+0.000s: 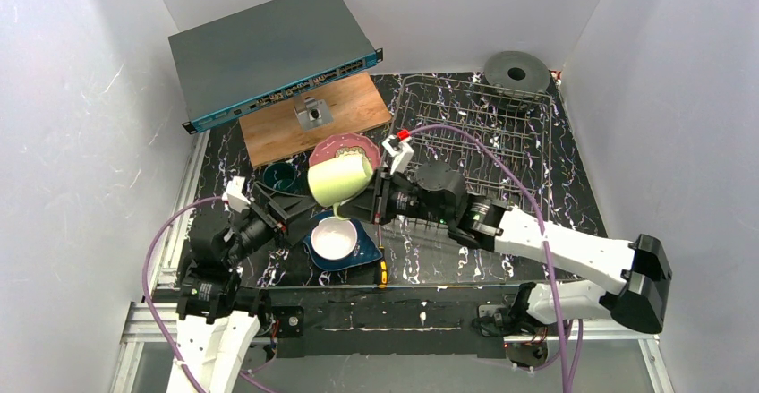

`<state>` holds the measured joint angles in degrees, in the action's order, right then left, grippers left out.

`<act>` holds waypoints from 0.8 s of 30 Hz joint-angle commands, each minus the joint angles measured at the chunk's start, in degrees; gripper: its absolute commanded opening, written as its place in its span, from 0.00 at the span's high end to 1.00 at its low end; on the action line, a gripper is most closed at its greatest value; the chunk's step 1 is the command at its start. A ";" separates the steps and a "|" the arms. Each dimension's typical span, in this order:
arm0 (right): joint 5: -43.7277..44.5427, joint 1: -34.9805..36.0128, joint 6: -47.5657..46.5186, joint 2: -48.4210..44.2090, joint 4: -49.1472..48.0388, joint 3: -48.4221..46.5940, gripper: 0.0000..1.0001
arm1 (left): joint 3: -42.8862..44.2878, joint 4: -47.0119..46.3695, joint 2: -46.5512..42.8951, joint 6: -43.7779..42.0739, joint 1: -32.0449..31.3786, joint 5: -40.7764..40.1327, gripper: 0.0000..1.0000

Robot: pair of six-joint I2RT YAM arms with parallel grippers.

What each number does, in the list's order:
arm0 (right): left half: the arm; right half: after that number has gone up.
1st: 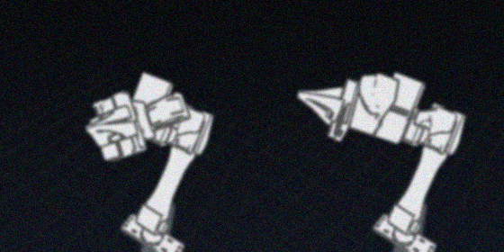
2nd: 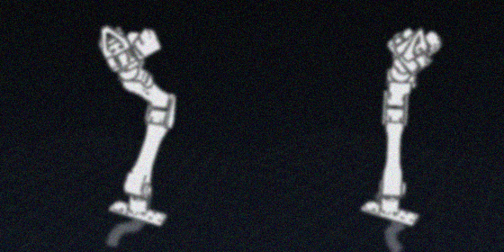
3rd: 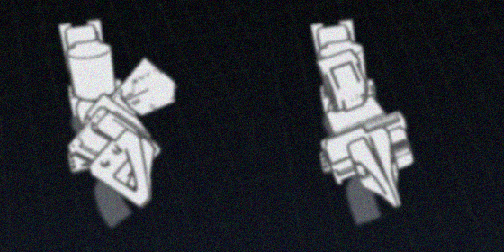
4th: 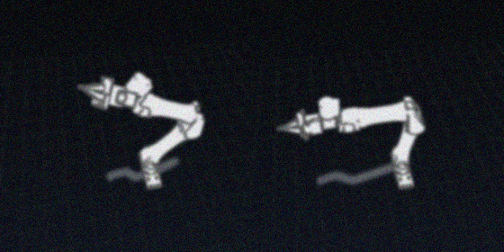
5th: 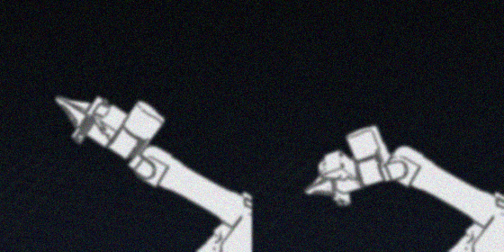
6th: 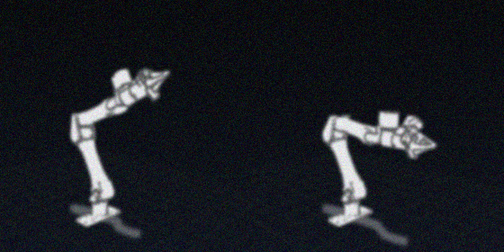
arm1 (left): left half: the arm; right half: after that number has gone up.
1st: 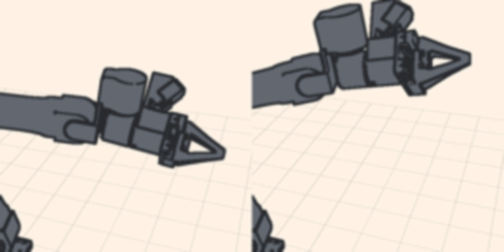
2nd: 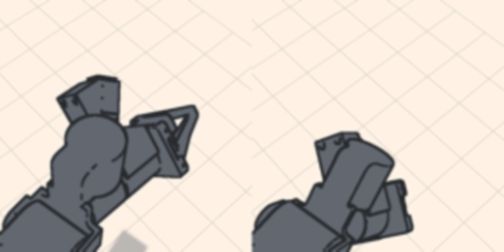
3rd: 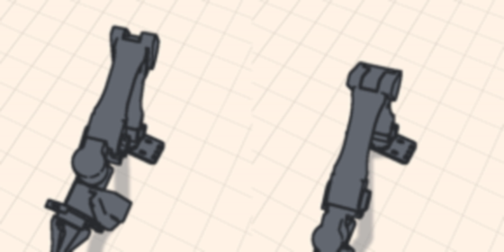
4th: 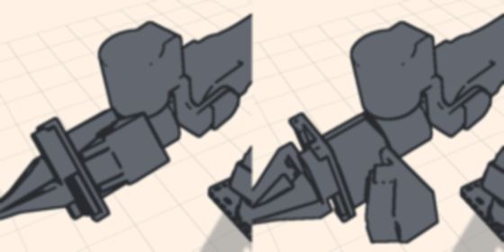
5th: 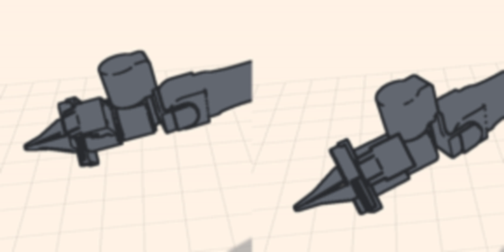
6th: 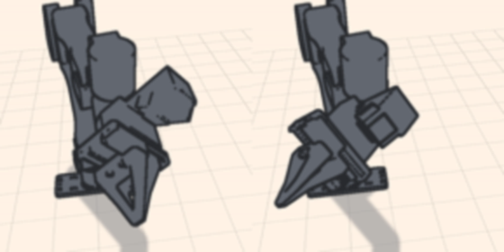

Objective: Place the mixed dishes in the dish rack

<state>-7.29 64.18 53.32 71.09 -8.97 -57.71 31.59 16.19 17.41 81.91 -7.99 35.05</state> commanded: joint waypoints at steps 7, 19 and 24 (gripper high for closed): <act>22.70 -6.95 -7.44 -7.21 23.16 -2.35 0.99 | 7.22 25.88 3.52 -17.56 -0.27 -3.63 0.07; 34.81 -27.08 -19.38 -5.95 35.74 -4.02 0.99 | 13.58 31.79 8.41 -25.48 -0.27 -5.51 0.02; 39.22 -35.57 -22.27 0.28 38.17 -8.11 0.99 | 14.42 31.80 9.87 -26.86 -0.27 -5.19 0.02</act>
<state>24.84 33.58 35.66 68.73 31.86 -59.77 44.03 46.04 25.82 58.02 -8.05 29.95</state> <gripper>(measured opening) 0.253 0.980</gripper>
